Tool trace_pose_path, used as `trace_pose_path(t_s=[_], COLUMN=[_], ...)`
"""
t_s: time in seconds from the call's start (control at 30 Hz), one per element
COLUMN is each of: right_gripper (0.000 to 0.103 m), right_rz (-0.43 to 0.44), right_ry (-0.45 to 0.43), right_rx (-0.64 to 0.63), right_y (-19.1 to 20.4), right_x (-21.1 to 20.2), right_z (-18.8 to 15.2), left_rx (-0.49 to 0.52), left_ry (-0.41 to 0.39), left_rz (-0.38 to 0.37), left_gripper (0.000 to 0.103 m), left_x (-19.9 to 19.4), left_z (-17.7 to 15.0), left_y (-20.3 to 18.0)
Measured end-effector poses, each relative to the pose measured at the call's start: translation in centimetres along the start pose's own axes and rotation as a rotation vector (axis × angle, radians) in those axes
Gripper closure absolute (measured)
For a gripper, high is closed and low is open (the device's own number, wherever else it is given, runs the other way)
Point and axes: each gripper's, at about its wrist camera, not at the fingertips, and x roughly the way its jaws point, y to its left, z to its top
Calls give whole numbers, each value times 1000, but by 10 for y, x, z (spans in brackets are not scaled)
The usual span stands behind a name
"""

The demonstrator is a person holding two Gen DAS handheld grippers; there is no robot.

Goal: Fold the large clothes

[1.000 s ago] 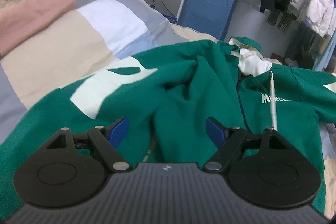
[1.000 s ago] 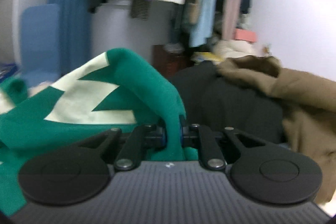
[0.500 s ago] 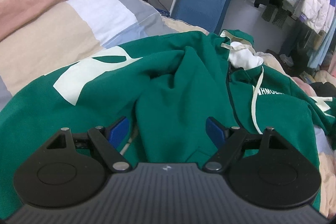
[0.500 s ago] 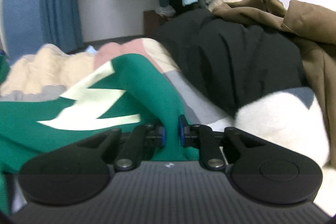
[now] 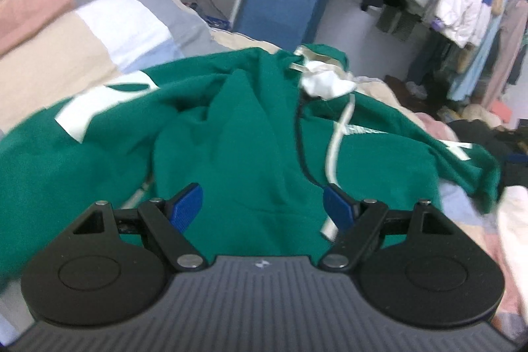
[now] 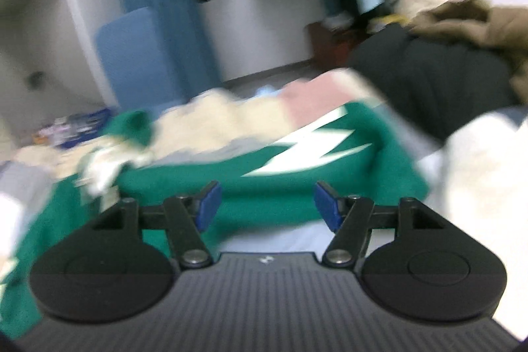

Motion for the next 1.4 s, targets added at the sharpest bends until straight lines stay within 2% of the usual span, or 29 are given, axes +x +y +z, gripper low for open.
trace_pose_path(t_s=[0.07, 0.17, 0.23, 0.3, 0.4, 0.53, 0.67, 0.83, 0.97, 1.0, 1.03, 1.1, 1.13, 1.17, 1.23, 1.27, 1.4], right_gripper=[39, 39, 39, 39, 39, 39, 39, 38, 38, 38, 38, 38, 38, 38, 36, 36, 36], right_rz=[49, 168, 237, 249, 251, 231, 213, 207, 218, 220, 223, 226, 226, 225, 228, 235, 242], right_ry=[31, 110, 131, 154, 209, 239, 258, 271, 291, 297, 305, 321, 327, 334, 346, 354, 370], right_rx=[-29, -40, -84, -119, -88, -14, 100, 176, 218, 231, 246, 273, 280, 284, 288, 291, 237], right_y=[23, 55, 73, 84, 83, 66, 44, 32, 27, 26, 24, 20, 19, 18, 18, 18, 27], right_x=[-13, -33, -43, -48, -43, -34, -30, -24, -17, -15, -13, -10, -8, -7, -5, -4, -4], right_z=[-18, -52, -76, -95, -110, -121, -129, -130, -133, -134, -134, -135, -136, -137, -138, -139, -140], left_rx=[15, 11, 19, 57, 68, 96, 216, 339, 499, 551, 615, 750, 776, 756, 631, 557, 325], left_ry=[10, 33, 39, 37, 36, 46, 59, 127, 157, 154, 150, 130, 120, 115, 144, 167, 190], left_rz=[-19, -41, -61, -88, -143, -225, -311, -447, -436, -411, -348, -240, -213, -203, -233, -243, -262], left_gripper=[19, 19, 19, 19, 19, 20, 21, 21, 20, 20, 24, 39, 54, 70, 83, 87, 93], left_x=[-3, -4, -3, -3, -3, -1, 2, 9, 15, 16, 19, 22, 22, 22, 25, 27, 35], left_z=[-6, -12, -16, -20, -22, -26, -32, -55, -83, -92, -101, -118, -121, -118, -100, -88, -54], left_y=[-3, -7, -11, -20, -27, -37, -59, -93, -125, -133, -142, -156, -158, -155, -139, -128, -90])
